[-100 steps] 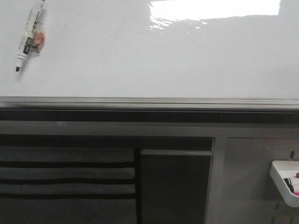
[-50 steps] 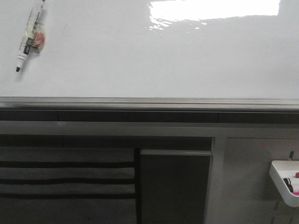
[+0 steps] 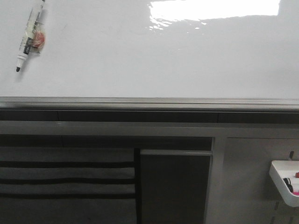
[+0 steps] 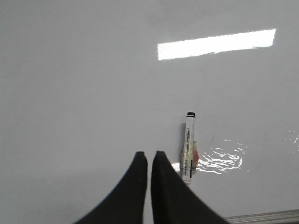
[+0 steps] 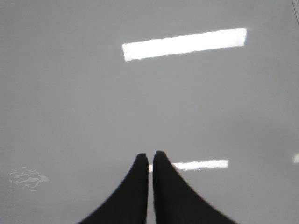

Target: Write number 3 on whiteboard

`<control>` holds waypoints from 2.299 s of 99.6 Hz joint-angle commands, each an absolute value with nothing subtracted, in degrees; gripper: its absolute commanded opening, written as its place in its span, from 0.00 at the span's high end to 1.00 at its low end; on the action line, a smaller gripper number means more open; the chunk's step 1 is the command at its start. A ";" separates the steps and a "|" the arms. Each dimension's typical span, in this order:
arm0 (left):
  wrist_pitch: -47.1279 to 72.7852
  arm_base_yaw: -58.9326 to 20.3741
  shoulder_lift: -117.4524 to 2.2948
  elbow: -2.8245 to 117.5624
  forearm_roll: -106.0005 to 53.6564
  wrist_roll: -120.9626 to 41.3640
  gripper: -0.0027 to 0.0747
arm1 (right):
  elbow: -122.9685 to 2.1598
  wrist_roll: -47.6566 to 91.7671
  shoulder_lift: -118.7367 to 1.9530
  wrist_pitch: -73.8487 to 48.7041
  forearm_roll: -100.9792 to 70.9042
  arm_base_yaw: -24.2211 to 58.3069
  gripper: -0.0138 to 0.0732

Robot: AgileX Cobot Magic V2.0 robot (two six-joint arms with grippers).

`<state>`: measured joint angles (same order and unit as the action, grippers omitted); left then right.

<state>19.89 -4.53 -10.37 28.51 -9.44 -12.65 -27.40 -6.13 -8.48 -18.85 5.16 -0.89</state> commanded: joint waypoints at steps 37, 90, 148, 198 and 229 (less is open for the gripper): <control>14.70 -4.36 -11.60 30.46 -10.05 -12.04 0.13 | -29.10 -5.58 -9.70 -15.15 5.34 -1.05 0.09; 15.13 -4.36 -12.30 30.46 -10.48 -12.04 0.28 | -29.03 -5.58 -9.70 -15.22 4.62 -1.05 0.09; 24.04 -12.99 -46.66 41.96 -11.98 -18.46 0.40 | -35.96 -5.58 -18.35 -26.99 1.06 0.17 0.09; 8.04 -14.29 -72.85 49.36 -11.95 -18.46 0.40 | -35.96 -5.58 -18.43 -27.10 1.06 0.17 0.09; 2.55 -14.20 -79.94 51.08 -12.24 -18.46 0.40 | -35.96 -5.58 -18.43 -27.10 1.06 0.17 0.09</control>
